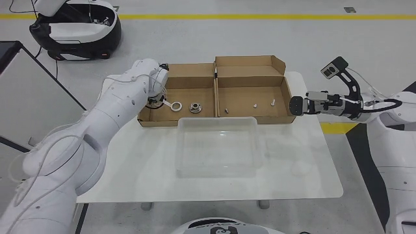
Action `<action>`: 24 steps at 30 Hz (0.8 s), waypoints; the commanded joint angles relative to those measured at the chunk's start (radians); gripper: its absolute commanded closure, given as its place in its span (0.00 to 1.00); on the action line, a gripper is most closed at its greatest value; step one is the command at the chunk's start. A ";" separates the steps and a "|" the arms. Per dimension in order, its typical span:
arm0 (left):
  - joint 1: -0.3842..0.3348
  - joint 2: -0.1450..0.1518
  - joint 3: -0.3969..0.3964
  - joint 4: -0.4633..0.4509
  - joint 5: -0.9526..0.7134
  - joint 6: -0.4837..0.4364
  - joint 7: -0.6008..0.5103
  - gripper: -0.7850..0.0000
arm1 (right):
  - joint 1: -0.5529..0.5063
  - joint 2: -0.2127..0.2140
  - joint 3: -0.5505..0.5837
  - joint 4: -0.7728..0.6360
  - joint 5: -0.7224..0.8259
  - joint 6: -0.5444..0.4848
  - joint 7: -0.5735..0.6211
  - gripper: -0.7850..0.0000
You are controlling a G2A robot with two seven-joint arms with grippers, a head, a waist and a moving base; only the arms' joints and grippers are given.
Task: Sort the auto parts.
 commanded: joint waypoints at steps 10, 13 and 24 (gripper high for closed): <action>0.004 -0.068 0.006 0.137 0.009 -0.082 0.074 1.00 | 0.000 0.000 0.000 0.000 0.000 0.000 0.000 0.00; 0.004 -0.085 0.006 0.166 0.010 -0.091 0.083 1.00 | 0.000 0.000 0.000 0.000 0.000 0.000 0.000 0.00; 0.008 -0.132 -0.013 0.264 -0.010 -0.129 0.109 0.64 | 0.000 0.000 0.000 0.000 0.000 0.000 0.000 0.00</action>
